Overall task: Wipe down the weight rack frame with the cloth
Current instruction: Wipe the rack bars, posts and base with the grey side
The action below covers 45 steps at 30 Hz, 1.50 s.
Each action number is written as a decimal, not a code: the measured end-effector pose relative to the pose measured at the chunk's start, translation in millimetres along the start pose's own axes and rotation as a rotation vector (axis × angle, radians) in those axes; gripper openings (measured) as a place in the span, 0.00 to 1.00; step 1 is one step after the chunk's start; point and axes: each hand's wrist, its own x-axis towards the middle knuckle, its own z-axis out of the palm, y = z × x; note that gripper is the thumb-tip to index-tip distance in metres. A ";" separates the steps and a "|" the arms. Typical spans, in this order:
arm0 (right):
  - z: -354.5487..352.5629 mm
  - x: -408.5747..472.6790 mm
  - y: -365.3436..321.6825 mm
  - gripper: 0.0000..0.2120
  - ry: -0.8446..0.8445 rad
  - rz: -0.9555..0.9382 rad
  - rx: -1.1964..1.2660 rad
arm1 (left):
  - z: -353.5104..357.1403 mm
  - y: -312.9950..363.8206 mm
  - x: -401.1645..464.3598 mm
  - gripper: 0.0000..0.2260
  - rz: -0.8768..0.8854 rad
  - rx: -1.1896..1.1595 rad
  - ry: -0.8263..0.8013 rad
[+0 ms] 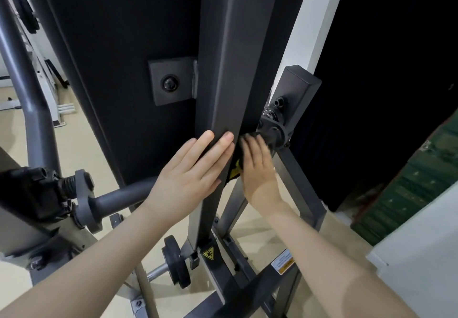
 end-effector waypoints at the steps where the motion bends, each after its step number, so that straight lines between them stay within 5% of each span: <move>1: -1.8 -4.8 -1.7 0.41 0.047 -0.079 0.068 | 0.0 -0.1 0.4 0.28 0.001 0.004 0.004; 4: -6.8 3.6 23.0 0.38 0.147 -0.231 0.094 | -1.4 -1.2 0.8 0.27 -0.006 0.010 -0.002; 9: -5.0 21.1 31.1 0.37 0.185 0.126 0.186 | 0.0 0.5 -0.8 0.25 -0.016 0.012 -0.004; 16: -9.9 17.8 12.2 0.30 0.228 -0.095 0.270 | 0.4 1.2 -2.7 0.28 -0.004 -0.009 0.004; 21: -12.4 22.8 11.2 0.33 0.145 0.154 0.277 | -8.6 -9.7 -4.5 0.32 0.057 -0.038 -0.029; 26: -35.4 1.6 -4.1 0.31 -0.005 -0.099 0.354 | -14.5 -17.1 -5.0 0.36 0.092 -0.101 -0.078; 31: -51.4 2.3 -2.1 0.32 -0.151 0.041 0.633 | -18.0 -16.1 -1.5 0.34 0.106 -0.141 -0.070; 45: -56.6 6.4 -21.2 0.23 0.044 0.255 0.318 | -25.4 -16.8 -2.0 0.31 0.132 -0.213 -0.201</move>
